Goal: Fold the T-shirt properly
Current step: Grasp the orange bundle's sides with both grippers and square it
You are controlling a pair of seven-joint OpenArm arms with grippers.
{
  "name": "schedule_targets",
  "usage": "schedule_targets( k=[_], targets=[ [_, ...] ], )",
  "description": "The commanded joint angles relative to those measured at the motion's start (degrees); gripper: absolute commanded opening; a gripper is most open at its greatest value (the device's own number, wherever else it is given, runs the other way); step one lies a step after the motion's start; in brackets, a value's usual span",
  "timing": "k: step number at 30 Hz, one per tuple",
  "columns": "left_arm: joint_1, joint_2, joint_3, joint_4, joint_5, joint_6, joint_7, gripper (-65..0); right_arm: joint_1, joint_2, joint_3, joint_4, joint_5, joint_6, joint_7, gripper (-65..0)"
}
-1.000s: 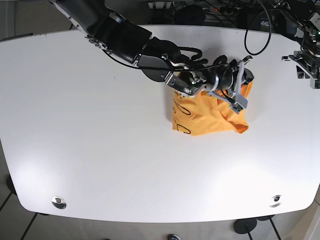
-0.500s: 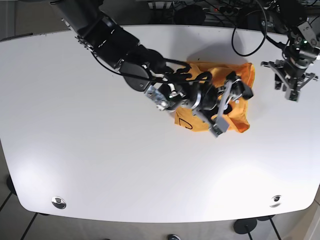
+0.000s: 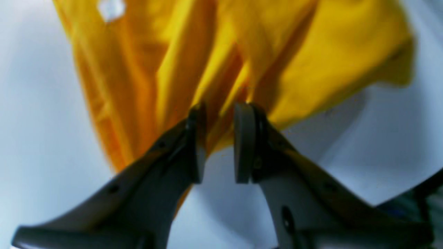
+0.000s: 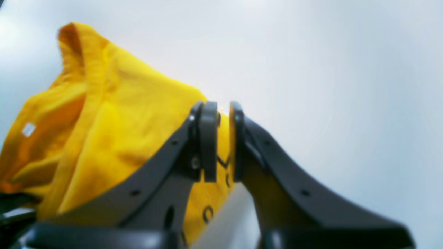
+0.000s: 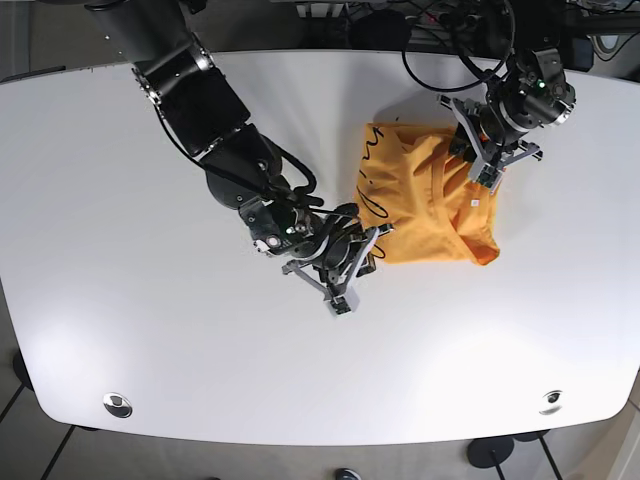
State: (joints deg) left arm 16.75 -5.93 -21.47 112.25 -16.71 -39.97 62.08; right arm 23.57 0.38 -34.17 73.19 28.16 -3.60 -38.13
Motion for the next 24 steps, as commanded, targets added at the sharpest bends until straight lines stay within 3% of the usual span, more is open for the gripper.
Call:
schedule_targets(
  k=[1,5,11,15,24],
  targets=[
    [0.08,-1.49,-0.81,0.85,-0.57,-0.03,-0.85,-53.5,1.44,-1.92,0.37,-1.85,-1.39,0.39,3.54,-59.5],
    [-0.27,-1.85,-6.09,-0.73,-0.57,-0.03,-0.85,-53.5,1.44,-3.24,0.37,-8.44,-2.89,4.08,7.23,-59.8],
    [-3.96,-7.12,-8.28,-11.54,-0.65,-0.03,-1.21,-53.5,0.56,-2.54,0.37,-13.45,-3.15,6.36,10.22,-59.9],
    [-10.38,-8.35,-7.76,-22.00,-0.48,-0.03,-1.29,-53.5,-0.94,-0.51,0.46,-13.19,-2.98,6.72,10.22,-60.1],
    [-29.19,-8.18,8.16,-40.91,5.15,-0.03,-13.51,-53.5,-9.37,6.17,0.55,1.05,-2.80,6.28,9.87,-60.1]
  ],
)
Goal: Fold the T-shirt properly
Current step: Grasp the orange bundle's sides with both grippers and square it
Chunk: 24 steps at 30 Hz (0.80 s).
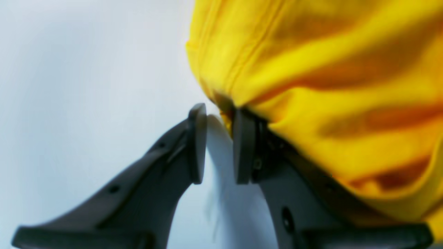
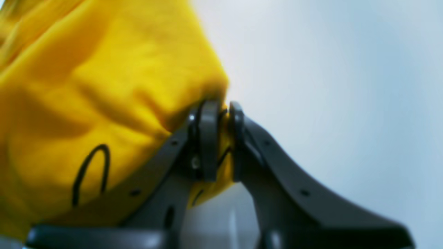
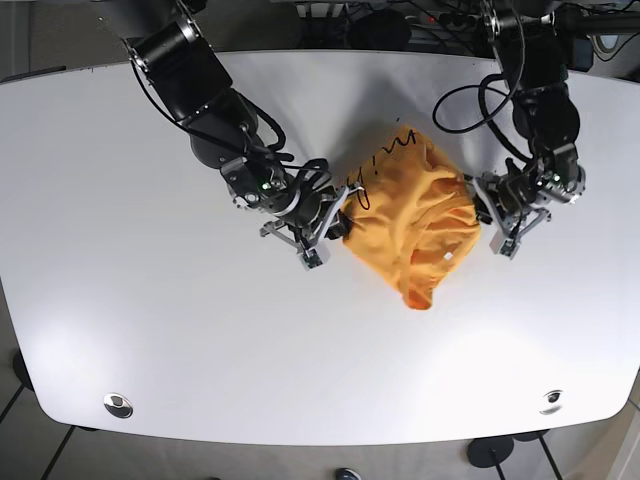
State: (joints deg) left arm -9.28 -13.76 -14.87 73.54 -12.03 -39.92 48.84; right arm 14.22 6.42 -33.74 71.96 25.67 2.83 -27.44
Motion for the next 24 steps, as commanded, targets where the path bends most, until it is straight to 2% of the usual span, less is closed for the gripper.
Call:
schedule_targets(
  k=[1,3,8,9,11,14,18,21,24],
  targets=[
    [-5.89,-0.53,3.14,-4.75,0.47,-0.08,-1.50,-53.5,-1.16,0.57,0.11,3.95,-0.31,-0.24,-0.82,-60.1],
    [-10.99,-0.53,5.16,-9.58,0.56,-0.08,-3.87,-53.5,-3.27,1.63,0.11,6.59,-0.31,-0.24,-0.82,-60.1],
    [-23.29,-0.53,12.46,-16.61,0.47,-0.08,-7.21,-53.1,-8.37,1.80,0.11,11.68,-0.66,-0.41,-0.91,-60.1],
    [-24.61,-0.53,12.90,-16.61,0.47,-0.08,-7.13,-53.1,-9.08,1.80,0.11,12.65,-0.66,-0.68,-0.91,-60.1],
    [-27.07,-0.53,12.90,-15.65,0.38,-0.08,-7.04,-53.1,-9.69,1.80,0.11,15.11,-0.66,-2.43,-0.91,-60.1],
    [-27.16,-0.53,12.54,-7.65,0.38,-0.08,-4.66,-52.9,-10.31,3.48,0.11,20.48,-0.31,-4.46,-4.08,-60.1],
    [-19.95,-0.79,12.54,9.23,0.21,-0.08,5.36,-52.9,-10.31,3.74,0.20,27.68,-0.57,-4.37,-7.06,-59.9],
    [-9.32,-0.61,11.93,24.44,0.30,-0.08,8.35,-52.9,-8.55,3.21,0.11,29.00,-0.31,-4.37,-8.21,-59.8],
    [1.23,1.58,7.88,34.37,0.38,-0.08,8.96,-53.1,-6.09,0.84,0.11,27.07,-0.57,-4.28,-8.65,-59.6]
  ],
)
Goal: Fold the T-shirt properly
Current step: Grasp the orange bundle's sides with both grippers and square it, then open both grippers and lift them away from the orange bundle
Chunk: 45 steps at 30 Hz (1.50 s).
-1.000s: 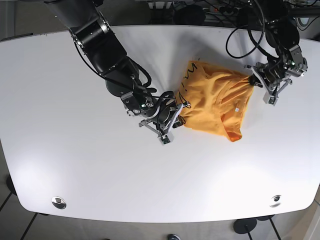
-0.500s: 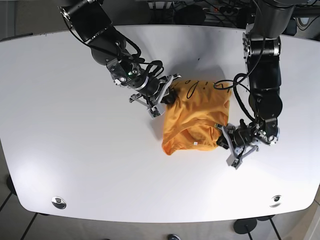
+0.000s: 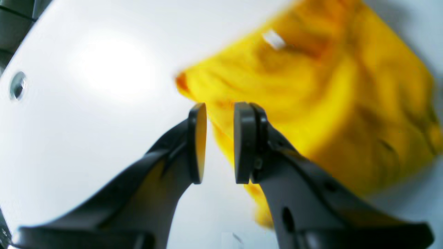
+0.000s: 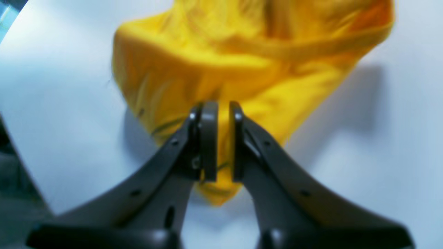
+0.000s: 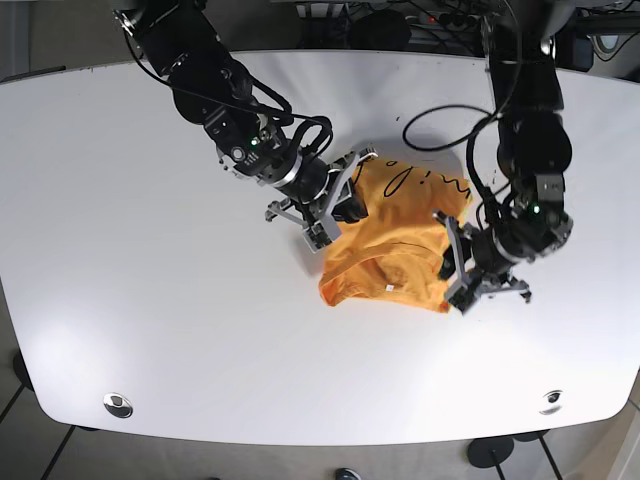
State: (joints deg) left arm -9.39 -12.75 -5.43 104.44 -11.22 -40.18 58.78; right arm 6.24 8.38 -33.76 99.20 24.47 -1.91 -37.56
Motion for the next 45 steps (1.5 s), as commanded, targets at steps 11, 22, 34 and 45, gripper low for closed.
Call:
schedule_targets(
  k=[11,22,34,45],
  targets=[
    [10.84,4.36,-13.25,-8.49,-0.34,0.18,-8.19,-53.5,9.10,-6.76,-0.04,-19.94,0.63,1.17,4.29,-59.9],
    [13.56,1.28,-13.34,-14.29,-0.69,0.18,-11.71,-53.5,10.42,-3.68,0.22,-20.74,0.89,0.90,5.78,-59.9],
    [8.90,9.81,-8.15,6.72,-0.25,7.44,-5.11,-31.0,2.86,0.10,8.75,-1.04,0.98,0.73,1.47,-59.9],
    [6.79,7.79,9.08,-11.12,-0.25,38.56,-21.55,-14.4,-2.24,0.10,25.36,1.24,0.98,0.99,1.47,-59.9]
  ],
)
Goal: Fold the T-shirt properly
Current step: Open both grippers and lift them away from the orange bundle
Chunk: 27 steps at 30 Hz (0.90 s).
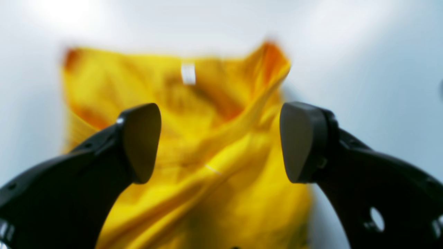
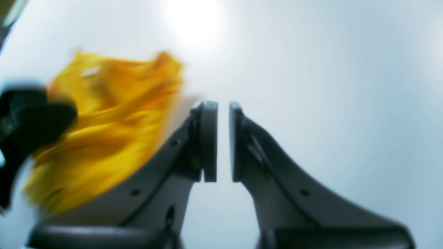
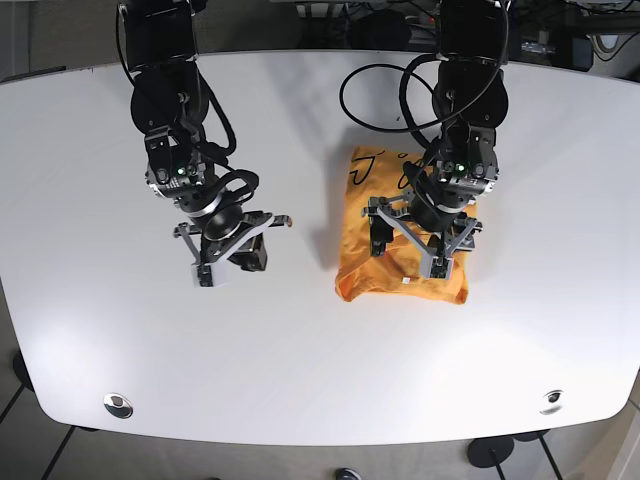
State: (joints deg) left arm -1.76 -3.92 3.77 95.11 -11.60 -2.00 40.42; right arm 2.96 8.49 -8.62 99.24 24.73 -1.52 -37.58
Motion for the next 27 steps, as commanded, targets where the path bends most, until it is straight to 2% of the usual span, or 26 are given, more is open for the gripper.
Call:
schedule_targets(
  k=[1,3,6,9,12,18,20,24,26,27],
  targets=[
    [-0.83,-1.92,-0.12,-5.13,0.12,0.37,-5.04,-14.4,0.77,-0.01,0.31,1.20,0.72,0.60,1.50,-59.9],
    [-0.83,-4.65,-0.12,-12.43,0.12,0.37,-7.77,-14.4,0.42,-0.01,0.31,1.90,0.72,0.60,1.50,-59.9],
    [-1.10,-9.92,-0.47,-18.41,0.12,0.37,-8.12,-14.6,0.34,-0.10,0.31,2.87,0.72,0.60,1.50,-59.9],
    [-1.98,-19.59,-0.47,-23.24,-0.14,-0.68,-6.71,-14.6,0.25,-0.27,0.31,3.31,0.72,0.60,1.50,-59.9],
    [-4.35,-26.63,-1.35,-27.99,0.03,-6.92,-6.09,-14.6,0.25,-0.27,0.23,3.31,0.72,0.60,1.50,-59.9],
    [-6.72,-38.85,-9.44,-46.45,0.12,-18.97,-6.62,-14.6,-0.54,-0.27,0.23,3.57,0.72,0.60,1.58,-59.9],
    [-7.08,-44.12,-9.44,-53.66,0.12,-21.78,-11.72,-14.6,-0.90,-0.27,0.23,5.24,0.72,0.60,1.58,-59.9],
    [-7.08,-49.75,-7.42,-65.00,0.12,-22.04,-23.24,-14.6,-1.86,-0.36,0.23,5.24,0.72,0.60,1.58,-59.9],
    [-7.08,-51.77,-5.66,-64.91,-0.23,-22.13,-28.16,-14.6,-2.04,-0.36,0.23,5.51,0.72,0.60,1.67,-59.9],
    [-7.08,-52.12,-5.75,-64.03,-0.32,-22.13,-28.51,-14.6,-2.04,-0.45,0.23,6.12,0.72,0.60,1.67,-59.9]
  ],
)
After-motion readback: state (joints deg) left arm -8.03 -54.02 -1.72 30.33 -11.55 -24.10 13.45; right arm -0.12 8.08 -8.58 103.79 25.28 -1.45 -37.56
